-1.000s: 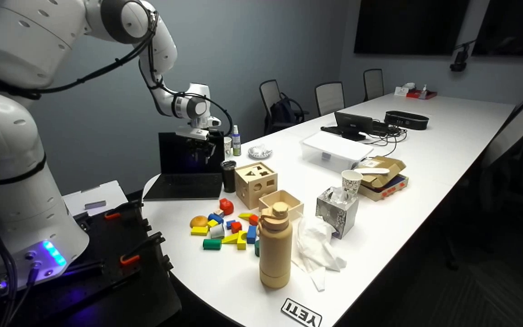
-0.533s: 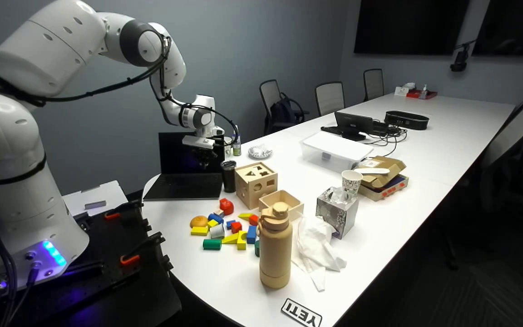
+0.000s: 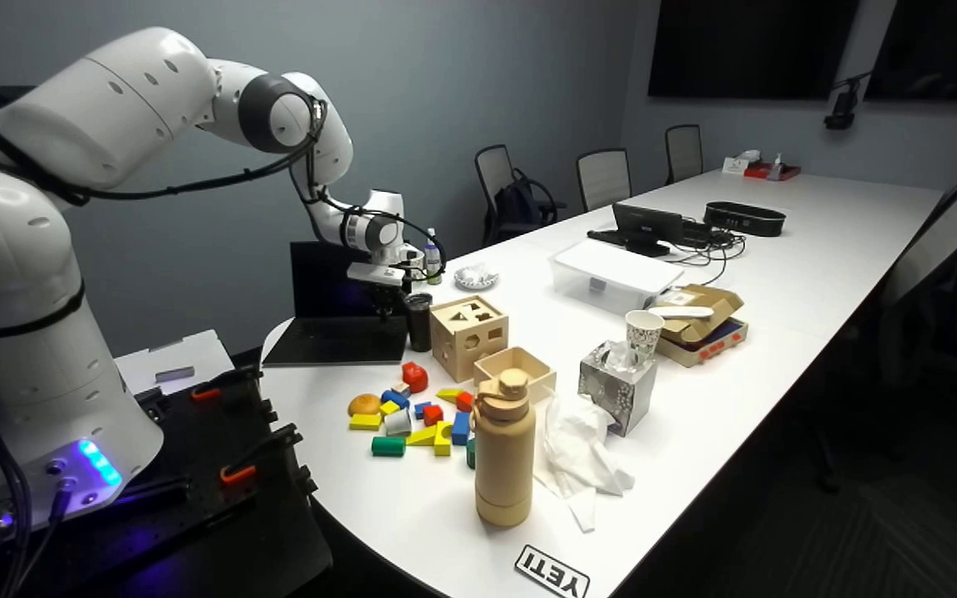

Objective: Press a key on the keyboard

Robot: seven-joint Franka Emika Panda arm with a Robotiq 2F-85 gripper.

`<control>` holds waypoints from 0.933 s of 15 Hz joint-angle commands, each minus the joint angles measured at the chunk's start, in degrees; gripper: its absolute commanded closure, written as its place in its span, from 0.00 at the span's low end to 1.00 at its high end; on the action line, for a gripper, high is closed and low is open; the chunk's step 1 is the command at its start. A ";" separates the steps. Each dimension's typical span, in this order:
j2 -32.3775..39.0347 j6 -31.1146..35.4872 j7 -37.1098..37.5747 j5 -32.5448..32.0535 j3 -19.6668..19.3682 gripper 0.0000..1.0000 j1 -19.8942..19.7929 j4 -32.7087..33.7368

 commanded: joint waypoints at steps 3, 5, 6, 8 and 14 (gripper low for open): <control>3.98 -1.50 -0.09 -1.73 -1.40 1.00 1.97 5.39; 4.86 -1.60 -0.10 -1.97 -1.44 1.00 2.30 6.23; 5.31 -1.66 -0.12 -2.03 -1.47 1.00 2.44 6.69; 6.10 -1.77 -0.11 -2.39 -1.80 1.00 3.00 7.35; 5.69 -2.36 0.09 -3.15 -2.34 1.00 3.73 7.51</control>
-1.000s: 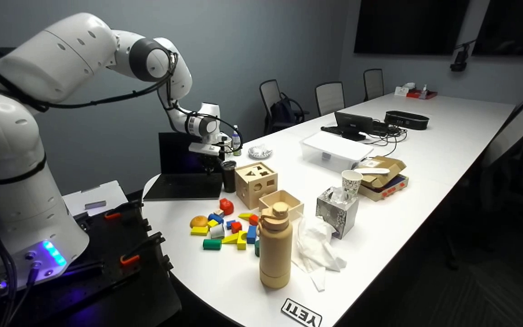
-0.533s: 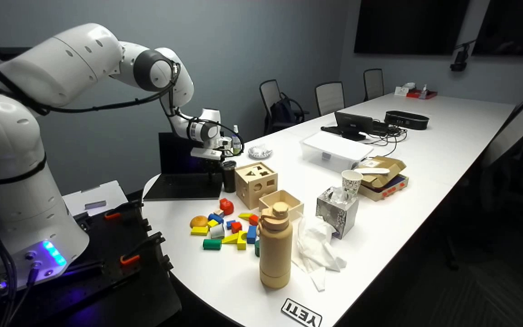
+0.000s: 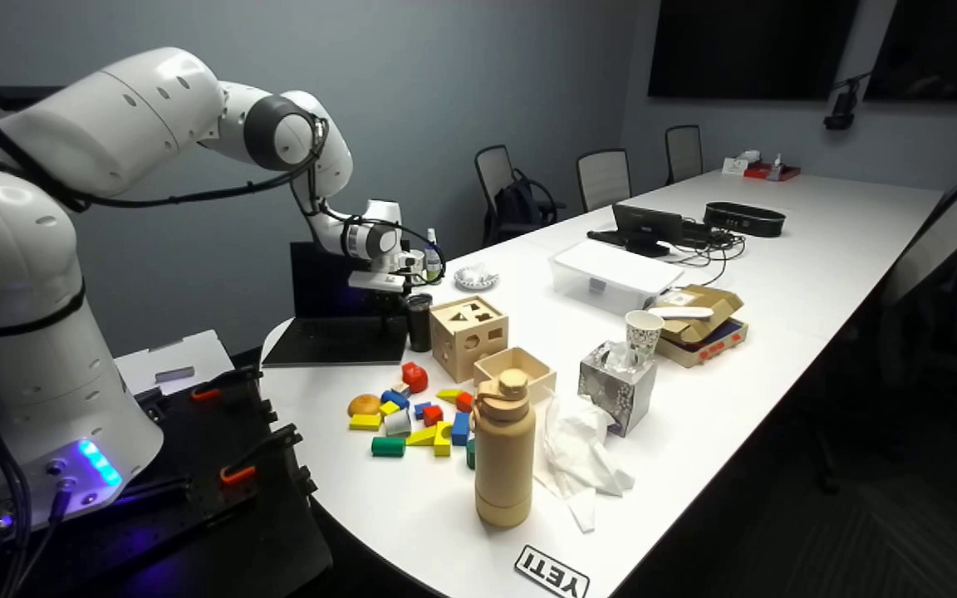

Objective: Press a key on the keyboard

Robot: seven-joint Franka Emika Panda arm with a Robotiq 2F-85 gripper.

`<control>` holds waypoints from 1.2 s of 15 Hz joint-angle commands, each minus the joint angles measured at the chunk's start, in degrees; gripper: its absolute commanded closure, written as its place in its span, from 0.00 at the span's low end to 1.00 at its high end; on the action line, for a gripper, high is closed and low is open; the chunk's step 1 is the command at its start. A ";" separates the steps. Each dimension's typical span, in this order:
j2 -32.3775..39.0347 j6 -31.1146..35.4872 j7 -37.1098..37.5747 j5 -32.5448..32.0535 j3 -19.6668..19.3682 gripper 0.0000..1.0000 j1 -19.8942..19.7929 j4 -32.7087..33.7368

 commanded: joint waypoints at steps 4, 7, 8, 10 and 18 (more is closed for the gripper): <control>-2.48 -1.20 0.58 -0.23 -0.24 1.00 0.58 0.32; -6.40 -1.33 1.03 -0.18 -0.08 1.00 0.58 -1.61; -8.32 -1.44 1.25 -0.21 -0.03 1.00 0.65 -2.73; -11.79 -2.15 1.93 -0.24 -0.11 1.00 0.83 -4.57; -28.11 -6.63 4.27 0.62 -0.05 0.53 -1.47 -17.06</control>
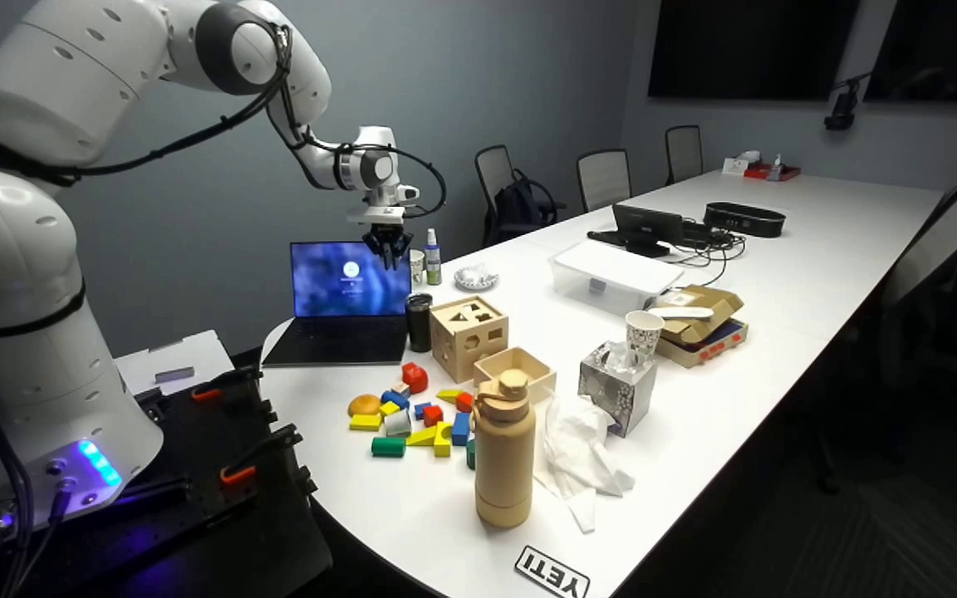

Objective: Press a key on the keyboard

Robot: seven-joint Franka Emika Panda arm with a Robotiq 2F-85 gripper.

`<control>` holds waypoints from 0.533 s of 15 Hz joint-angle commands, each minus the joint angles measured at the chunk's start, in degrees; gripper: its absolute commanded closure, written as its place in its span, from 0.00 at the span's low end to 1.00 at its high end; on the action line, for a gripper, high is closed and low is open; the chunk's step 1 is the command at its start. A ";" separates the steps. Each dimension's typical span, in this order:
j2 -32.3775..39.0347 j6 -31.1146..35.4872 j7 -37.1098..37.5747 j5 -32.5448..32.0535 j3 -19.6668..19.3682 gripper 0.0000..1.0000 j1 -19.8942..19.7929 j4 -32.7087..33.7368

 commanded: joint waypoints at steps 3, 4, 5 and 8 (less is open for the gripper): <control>-14.12 0.41 1.26 1.78 0.34 0.29 -3.57 -15.06; -16.28 1.13 1.37 2.33 0.39 0.23 -4.38 -17.43; -18.37 1.82 1.47 3.00 0.42 0.14 -5.21 -19.67; -24.18 4.25 2.58 4.46 -0.21 0.00 -7.05 -25.80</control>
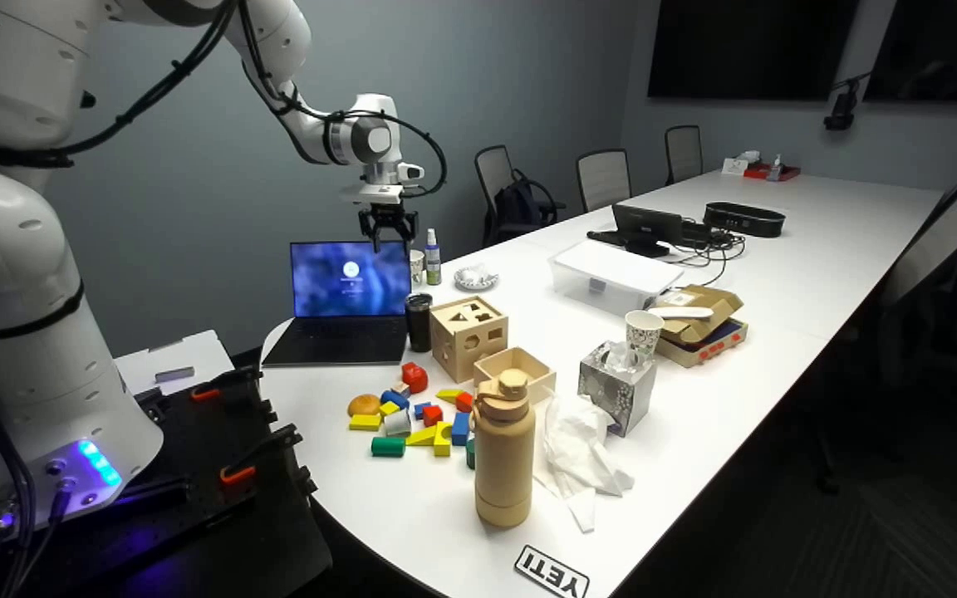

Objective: Press a key on the keyboard

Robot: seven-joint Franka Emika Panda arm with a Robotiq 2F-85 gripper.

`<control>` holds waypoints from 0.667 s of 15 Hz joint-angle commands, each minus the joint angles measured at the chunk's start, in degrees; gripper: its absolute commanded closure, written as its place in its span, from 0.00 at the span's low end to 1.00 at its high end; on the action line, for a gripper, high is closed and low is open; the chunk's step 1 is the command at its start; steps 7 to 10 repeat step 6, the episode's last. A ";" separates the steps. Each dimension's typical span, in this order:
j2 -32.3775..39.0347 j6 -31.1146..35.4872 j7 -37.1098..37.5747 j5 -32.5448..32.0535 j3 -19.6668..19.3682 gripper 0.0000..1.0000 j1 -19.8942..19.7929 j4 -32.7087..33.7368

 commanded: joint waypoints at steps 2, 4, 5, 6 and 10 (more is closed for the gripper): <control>-10.88 4.48 2.51 2.22 -0.44 0.00 -2.57 -12.11; -13.07 4.94 2.66 2.80 -0.37 0.00 -3.48 -14.50; -13.92 5.21 2.87 2.79 -0.51 0.00 -3.74 -15.49; -14.71 5.20 3.04 3.15 -0.50 0.00 -3.98 -16.32; -14.71 5.20 3.04 3.15 -0.50 0.00 -3.98 -16.32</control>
